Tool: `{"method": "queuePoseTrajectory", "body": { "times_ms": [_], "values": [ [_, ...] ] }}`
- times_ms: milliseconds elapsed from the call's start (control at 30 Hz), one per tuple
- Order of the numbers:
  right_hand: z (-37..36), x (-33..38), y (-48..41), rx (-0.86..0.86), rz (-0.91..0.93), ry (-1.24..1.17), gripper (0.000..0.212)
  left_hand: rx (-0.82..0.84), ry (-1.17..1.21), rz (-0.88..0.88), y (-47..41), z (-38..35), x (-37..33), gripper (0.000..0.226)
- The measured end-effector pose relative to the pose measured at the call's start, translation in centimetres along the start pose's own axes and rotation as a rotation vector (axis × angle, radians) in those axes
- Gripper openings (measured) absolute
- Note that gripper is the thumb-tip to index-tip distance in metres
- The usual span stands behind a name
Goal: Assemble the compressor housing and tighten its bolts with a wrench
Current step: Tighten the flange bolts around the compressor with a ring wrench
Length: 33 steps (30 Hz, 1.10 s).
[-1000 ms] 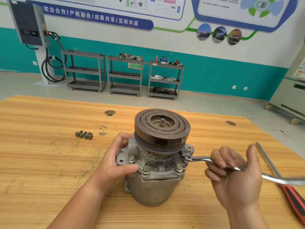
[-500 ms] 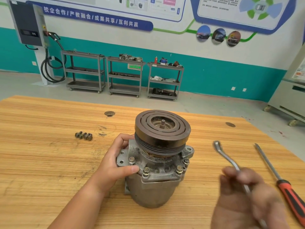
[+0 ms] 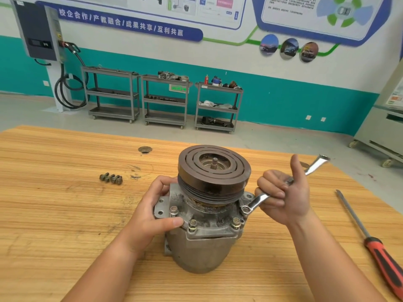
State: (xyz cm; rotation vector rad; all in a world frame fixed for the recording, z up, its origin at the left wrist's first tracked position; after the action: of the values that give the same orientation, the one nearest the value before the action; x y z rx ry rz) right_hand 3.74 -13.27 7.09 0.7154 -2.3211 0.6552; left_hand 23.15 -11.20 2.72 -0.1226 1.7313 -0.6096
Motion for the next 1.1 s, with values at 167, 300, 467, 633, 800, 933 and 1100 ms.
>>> {"method": "queuePoseTrajectory", "body": {
  "times_ms": [167, 300, 467, 633, 800, 933, 1100],
  "values": [
    [0.4, -0.1, -0.1, -0.118, -0.047, 0.083, 0.057, 0.006, -0.009, -0.005, 0.0, -0.1, -0.1, 0.050],
    [0.8, 0.7, 3.2, -0.452, 0.182, 0.226, 0.057, -0.002, -0.007, -0.011, 0.0, -0.1, -0.2, 0.051],
    [-2.3, -0.3, 8.4, -0.699, 0.562, 0.427, 0.057, 0.003, -0.001, -0.015, 0.0, -0.2, -0.3, 0.050],
    [-6.5, -3.4, 10.3, -0.897, 0.717, 0.925, 0.034, -0.002, 0.009, -0.012, 0.0, -0.2, -0.2, 0.050],
    [-8.3, -3.9, 9.7, -0.778, 0.764, 1.031, 0.031, 0.002, 0.004, -0.017, 0.1, -0.1, -0.2, 0.050],
    [-9.2, -0.3, 10.2, -0.623, 0.948, 0.863, 0.040, 0.001, -0.001, -0.024, 0.0, -0.2, -0.2, 0.051],
    [-3.1, 3.2, 6.6, -0.582, 0.587, 0.456, 0.054, 0.005, -0.013, -0.030, 0.0, -0.2, -0.3, 0.051]
  ]
}}
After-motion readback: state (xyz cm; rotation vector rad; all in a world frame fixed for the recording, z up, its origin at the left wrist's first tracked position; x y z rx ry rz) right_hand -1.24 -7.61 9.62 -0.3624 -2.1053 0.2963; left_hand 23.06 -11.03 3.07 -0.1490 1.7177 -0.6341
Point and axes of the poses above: each hand's wrist, its own y-axis away from the middle knuckle, its own z-axis out of the back of the hand, x = y × z, the point moved 9 cm from there along -y, towards the middle knuckle, and after that the axes turned 1 degree about x, right-handed, at the moved point
